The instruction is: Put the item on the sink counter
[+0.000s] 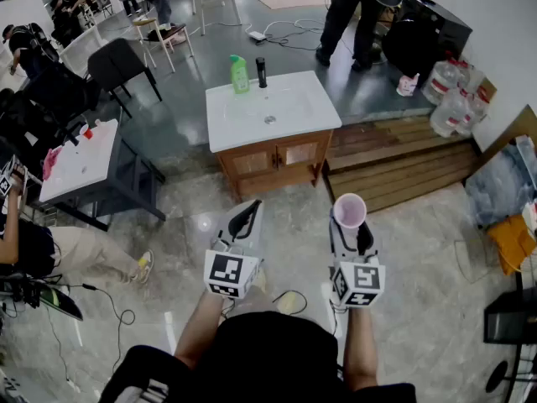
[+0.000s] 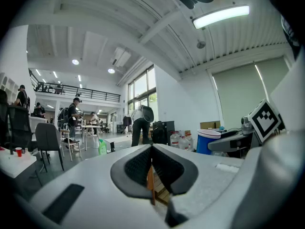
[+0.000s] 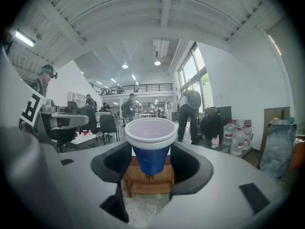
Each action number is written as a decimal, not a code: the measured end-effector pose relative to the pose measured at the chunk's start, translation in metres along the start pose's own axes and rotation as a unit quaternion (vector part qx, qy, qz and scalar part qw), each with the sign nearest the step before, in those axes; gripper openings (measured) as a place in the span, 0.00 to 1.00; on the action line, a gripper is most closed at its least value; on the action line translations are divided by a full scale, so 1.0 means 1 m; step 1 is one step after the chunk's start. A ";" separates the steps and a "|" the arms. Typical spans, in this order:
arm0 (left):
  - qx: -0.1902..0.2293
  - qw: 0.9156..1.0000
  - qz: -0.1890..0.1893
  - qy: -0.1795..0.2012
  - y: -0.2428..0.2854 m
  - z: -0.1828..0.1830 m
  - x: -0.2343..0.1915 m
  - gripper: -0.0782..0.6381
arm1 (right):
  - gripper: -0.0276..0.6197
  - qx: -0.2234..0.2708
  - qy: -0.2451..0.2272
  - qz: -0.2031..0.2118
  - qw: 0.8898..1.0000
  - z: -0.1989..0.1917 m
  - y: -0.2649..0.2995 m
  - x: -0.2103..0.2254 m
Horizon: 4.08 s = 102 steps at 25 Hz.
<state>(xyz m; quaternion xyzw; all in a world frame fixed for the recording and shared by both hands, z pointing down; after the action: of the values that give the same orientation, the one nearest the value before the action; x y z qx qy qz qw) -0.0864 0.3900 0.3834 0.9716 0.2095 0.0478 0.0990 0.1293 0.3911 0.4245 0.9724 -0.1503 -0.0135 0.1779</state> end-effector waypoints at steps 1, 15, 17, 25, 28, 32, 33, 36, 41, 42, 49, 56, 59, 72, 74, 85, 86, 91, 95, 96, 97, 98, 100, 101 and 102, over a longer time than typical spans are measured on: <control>0.000 1.000 0.000 0.000 0.000 0.000 0.001 0.11 | 0.43 -0.001 -0.001 -0.001 1.000 -0.001 0.000 0.001; -0.012 1.000 -0.017 -0.001 0.017 -0.001 0.018 0.11 | 0.44 0.007 0.001 -0.010 1.000 -0.003 -0.006 0.022; -0.005 1.000 -0.021 0.003 0.024 0.001 0.020 0.11 | 0.44 0.010 0.003 -0.012 1.000 -0.003 -0.002 0.028; -0.013 0.999 -0.039 0.003 0.071 0.003 0.021 0.11 | 0.44 0.004 0.012 -0.025 1.000 0.000 0.024 0.054; -0.008 0.999 -0.046 0.007 0.095 0.007 0.018 0.11 | 0.44 -0.002 0.018 -0.029 0.999 0.002 0.042 0.066; -0.015 0.998 -0.052 0.009 0.131 0.011 0.009 0.11 | 0.44 -0.004 0.021 -0.031 0.999 0.010 0.072 0.079; -0.017 0.998 -0.053 0.009 0.140 0.012 0.006 0.11 | 0.44 -0.002 0.022 -0.030 0.999 0.014 0.079 0.082; -0.018 0.998 -0.056 0.009 0.167 0.020 -0.002 0.11 | 0.44 -0.002 0.023 -0.029 0.999 0.024 0.103 0.092; -0.024 0.998 -0.060 0.006 0.207 0.026 -0.018 0.11 | 0.44 -0.009 0.028 -0.032 0.999 0.038 0.141 0.107; -0.026 0.998 -0.061 0.005 0.216 0.028 -0.021 0.11 | 0.44 -0.010 0.029 -0.032 0.999 0.041 0.148 0.110; -0.041 0.997 -0.068 -0.005 0.269 0.033 -0.044 0.11 | 0.44 -0.017 0.029 -0.035 0.999 0.059 0.198 0.128; -0.049 0.996 -0.076 -0.010 0.314 0.035 -0.065 0.11 | 0.44 -0.022 0.030 -0.036 0.999 0.073 0.243 0.138; -0.047 0.996 -0.077 -0.010 0.333 0.035 -0.074 0.11 | 0.44 -0.025 0.031 -0.037 0.999 0.076 0.261 0.141; -0.040 0.996 -0.078 -0.016 0.386 0.039 -0.111 0.11 | 0.44 -0.008 0.030 -0.032 0.999 0.098 0.325 0.149; -0.044 0.996 -0.078 -0.018 0.389 0.039 -0.116 0.11 | 0.44 -0.008 0.029 -0.031 0.999 0.101 0.332 0.148; -0.034 0.997 -0.059 -0.021 0.403 0.047 -0.139 0.11 | 0.44 -0.003 0.018 -0.015 1.000 0.118 0.364 0.147; -0.034 0.998 -0.057 -0.022 0.404 0.047 -0.141 0.11 | 0.44 -0.002 0.018 -0.013 1.000 0.118 0.366 0.147; -0.032 0.998 -0.045 -0.022 0.407 0.049 -0.148 0.11 | 0.44 -0.001 0.014 -0.005 1.000 0.123 0.377 0.149; -0.030 0.999 -0.034 -0.024 0.418 0.051 -0.154 0.11 | 0.44 0.002 0.009 0.004 1.000 0.129 0.393 0.156; -0.031 0.999 -0.030 -0.024 0.422 0.052 -0.155 0.11 | 0.44 0.003 0.008 0.006 1.000 0.132 0.398 0.158; -0.031 0.999 -0.027 -0.025 0.427 0.052 -0.156 0.11 | 0.44 0.004 0.007 0.009 1.000 0.135 0.404 0.161; -0.032 0.999 -0.023 -0.025 0.432 0.053 -0.158 0.11 | 0.44 0.004 0.005 0.012 1.000 0.138 0.409 0.163; -0.034 0.999 -0.017 -0.028 0.441 0.055 -0.161 0.11 | 0.44 0.002 0.001 0.019 1.000 0.141 0.422 0.168; -0.036 0.999 -0.013 -0.029 0.446 0.056 -0.163 0.11 | 0.44 0.001 0.000 0.023 1.000 0.143 0.429 0.170; -0.037 0.999 -0.010 -0.030 0.452 0.056 -0.166 0.11 | 0.44 0.000 -0.002 0.026 1.000 0.145 0.435 0.172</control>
<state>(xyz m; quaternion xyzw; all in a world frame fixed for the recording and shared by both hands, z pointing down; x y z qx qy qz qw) -0.0496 -0.0921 0.4160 0.9662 0.2141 0.0253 0.1417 0.1568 -0.0978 0.4454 0.9681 -0.1762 -0.0103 0.1780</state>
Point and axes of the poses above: the fingertips, and each gripper's own axes: y forward along the fingers, x to its right, z out of its top, the point moved 2 cm from there along -y, backward along the fingers, and after that the axes turned 9 degrees about -x, right-handed, at the moved point
